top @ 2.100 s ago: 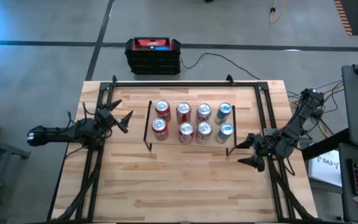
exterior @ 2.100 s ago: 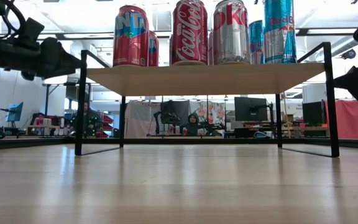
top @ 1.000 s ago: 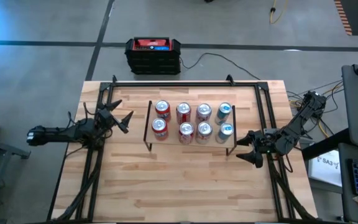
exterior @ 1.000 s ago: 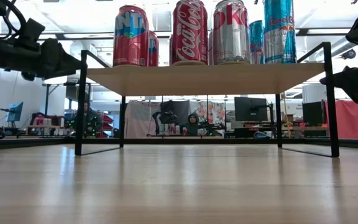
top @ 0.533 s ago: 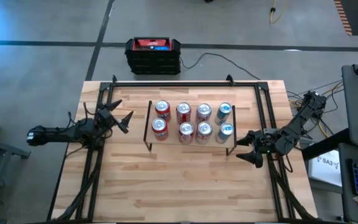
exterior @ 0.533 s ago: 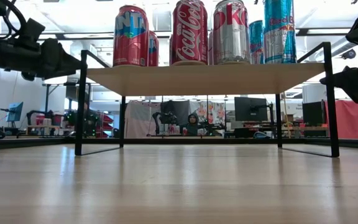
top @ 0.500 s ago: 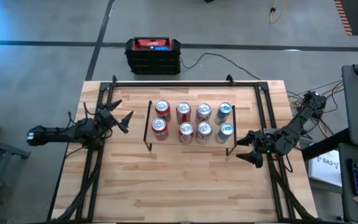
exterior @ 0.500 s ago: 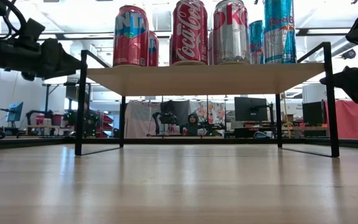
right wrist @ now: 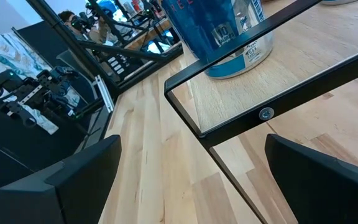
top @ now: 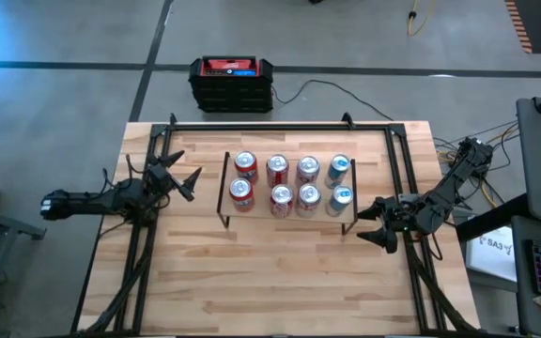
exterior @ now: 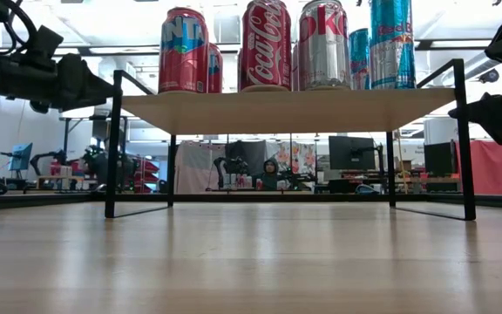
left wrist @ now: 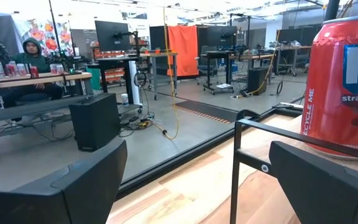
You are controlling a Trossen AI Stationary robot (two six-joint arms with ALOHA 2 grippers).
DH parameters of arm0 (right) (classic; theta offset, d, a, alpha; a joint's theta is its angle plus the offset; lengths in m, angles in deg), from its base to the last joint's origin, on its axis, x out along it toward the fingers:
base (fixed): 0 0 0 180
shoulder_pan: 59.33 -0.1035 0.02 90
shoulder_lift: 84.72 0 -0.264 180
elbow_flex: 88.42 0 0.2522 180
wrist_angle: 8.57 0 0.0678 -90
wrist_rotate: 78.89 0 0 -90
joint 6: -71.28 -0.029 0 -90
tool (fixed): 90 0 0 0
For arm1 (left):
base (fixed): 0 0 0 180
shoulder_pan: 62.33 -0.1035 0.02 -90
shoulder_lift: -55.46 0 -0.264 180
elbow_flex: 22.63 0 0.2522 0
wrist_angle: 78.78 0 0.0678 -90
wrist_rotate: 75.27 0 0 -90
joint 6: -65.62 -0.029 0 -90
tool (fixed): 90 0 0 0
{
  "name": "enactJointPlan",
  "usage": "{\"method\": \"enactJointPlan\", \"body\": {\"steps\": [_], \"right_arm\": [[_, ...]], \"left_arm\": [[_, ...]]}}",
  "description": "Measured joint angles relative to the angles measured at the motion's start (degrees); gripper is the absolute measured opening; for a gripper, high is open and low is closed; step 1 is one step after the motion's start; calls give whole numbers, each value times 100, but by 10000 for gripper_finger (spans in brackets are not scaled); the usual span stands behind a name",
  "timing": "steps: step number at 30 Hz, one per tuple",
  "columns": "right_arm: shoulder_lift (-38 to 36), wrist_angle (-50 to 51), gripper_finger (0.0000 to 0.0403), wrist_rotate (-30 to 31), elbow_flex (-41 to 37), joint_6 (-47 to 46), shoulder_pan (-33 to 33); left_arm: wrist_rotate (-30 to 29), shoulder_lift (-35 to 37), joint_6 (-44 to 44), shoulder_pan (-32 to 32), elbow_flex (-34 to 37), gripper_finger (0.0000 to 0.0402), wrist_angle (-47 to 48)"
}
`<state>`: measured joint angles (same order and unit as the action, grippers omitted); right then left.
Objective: Place canned beverage on shelf
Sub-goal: Return to Home Position
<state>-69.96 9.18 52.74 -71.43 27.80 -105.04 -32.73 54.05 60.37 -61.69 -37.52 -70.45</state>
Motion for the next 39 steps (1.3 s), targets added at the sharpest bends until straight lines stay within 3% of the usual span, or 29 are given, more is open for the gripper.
{"method": "enactJointPlan", "body": {"steps": [23, 39], "right_arm": [[-4, -3, 384, 0, 0, 0, 13], [-9, -4, 384, 0, -2, 0, 639]], "left_arm": [[0, 0, 2, 0, 0, 378, 0], [0, 0, 2, 0, 0, 378, 0]]}}
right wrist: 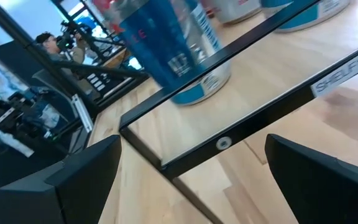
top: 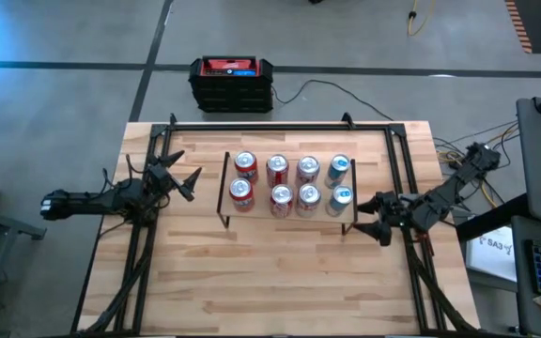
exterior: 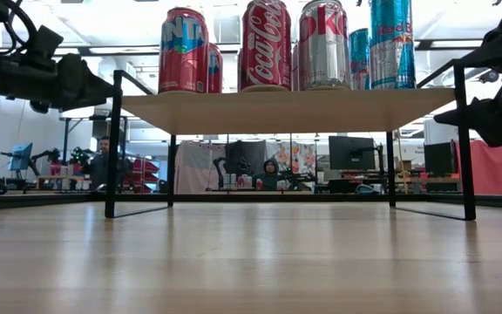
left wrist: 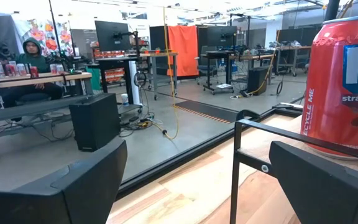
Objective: Place canned beverage on shelf
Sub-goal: Return to Home Position
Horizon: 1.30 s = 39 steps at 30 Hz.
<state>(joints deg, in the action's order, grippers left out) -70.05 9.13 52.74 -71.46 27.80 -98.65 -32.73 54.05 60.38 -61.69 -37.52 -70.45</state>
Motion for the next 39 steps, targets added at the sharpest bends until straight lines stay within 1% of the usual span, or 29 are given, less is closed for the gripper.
{"method": "enactJointPlan", "body": {"steps": [7, 14, 39], "right_arm": [[0, 0, 384, -74, 0, 7, 311], [0, 0, 384, -21, 0, 4, 522], [0, 0, 384, -4, 0, 2, 535]], "left_arm": [[0, -2, 0, 0, -2, 378, 0], [0, -1, -1, 0, -2, 378, 0], [1, -1, -2, 0, -2, 378, 0]]}}
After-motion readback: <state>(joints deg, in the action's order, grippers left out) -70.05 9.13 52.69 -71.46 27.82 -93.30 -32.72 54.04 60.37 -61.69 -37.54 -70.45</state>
